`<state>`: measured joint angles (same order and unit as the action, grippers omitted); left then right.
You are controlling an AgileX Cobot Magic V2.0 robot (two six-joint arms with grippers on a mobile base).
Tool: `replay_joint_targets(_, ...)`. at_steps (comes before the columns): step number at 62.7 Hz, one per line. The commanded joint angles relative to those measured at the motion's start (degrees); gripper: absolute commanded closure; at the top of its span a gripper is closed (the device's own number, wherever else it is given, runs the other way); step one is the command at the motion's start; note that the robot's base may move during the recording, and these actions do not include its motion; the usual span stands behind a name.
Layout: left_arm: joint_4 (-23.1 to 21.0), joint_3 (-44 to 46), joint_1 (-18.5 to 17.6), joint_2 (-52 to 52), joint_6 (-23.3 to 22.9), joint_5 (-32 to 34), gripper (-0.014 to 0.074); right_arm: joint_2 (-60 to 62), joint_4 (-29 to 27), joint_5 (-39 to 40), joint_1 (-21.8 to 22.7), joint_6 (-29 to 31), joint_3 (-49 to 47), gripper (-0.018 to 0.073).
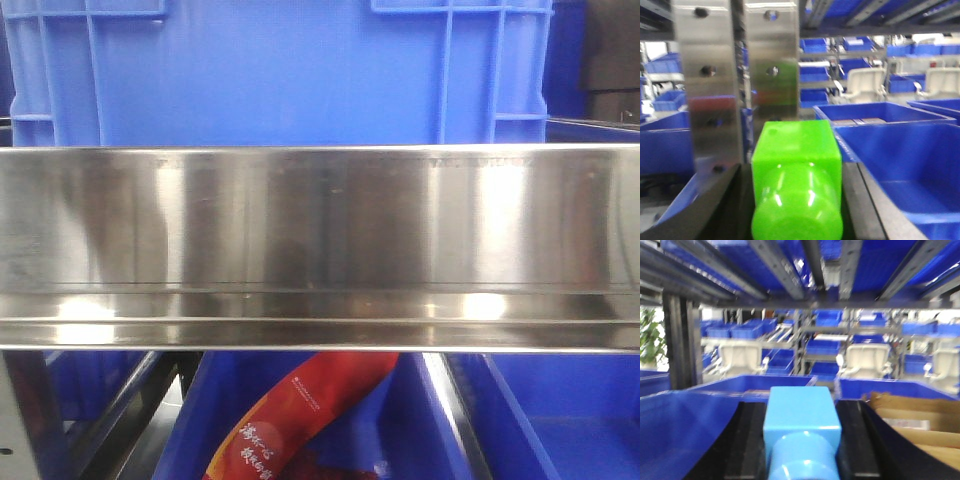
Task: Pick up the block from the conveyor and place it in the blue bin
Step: 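Move the left gripper over a blue bin and open it, dropping the green block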
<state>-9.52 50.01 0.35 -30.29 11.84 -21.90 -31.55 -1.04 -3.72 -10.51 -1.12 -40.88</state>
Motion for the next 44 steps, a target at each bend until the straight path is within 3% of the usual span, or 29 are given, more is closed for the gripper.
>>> replay_joint_targets(1, -6.52, 5.22, -0.04, -4.4, 5.35, -4.28, 0.0708, -5.21, 0.6, 0.91, -1.96, 0.24, -2.41, 0.0721)
replay_joint_targets(10, -18.53, 9.36, -0.04, -10.83, 17.14, -7.34, 0.0708, -12.09, 0.6, 3.01, -6.68, 0.24, -5.95, 0.0721)
replay_joint_targets(21, -26.67, 12.57, -0.62, -17.8, 18.62, -7.34, 0.0708, -21.18, 0.6, 3.72, -13.1, 0.24, -9.91, 0.0721)
replay_joint_targets(30, -26.8, 16.08, -5.86, -23.35, 19.18, -7.12, 0.0708, -27.44, 0.6, 9.06, -16.69, 0.24, -11.42, 0.0721)
replay_joint_targets(36, -25.51, 18.31, -12.58, -27.22, 21.51, -6.64, 0.0708, -30.71, 0.22, 11.23, -17.73, 0.24, -12.63, 0.0721)
replay_joint_targets(44, -20.54, 20.22, -22.31, -33.49, 21.63, -1.85, 0.0708, -34.13, -1.25, 10.24, -17.74, 0.24, -15.32, 0.0721)
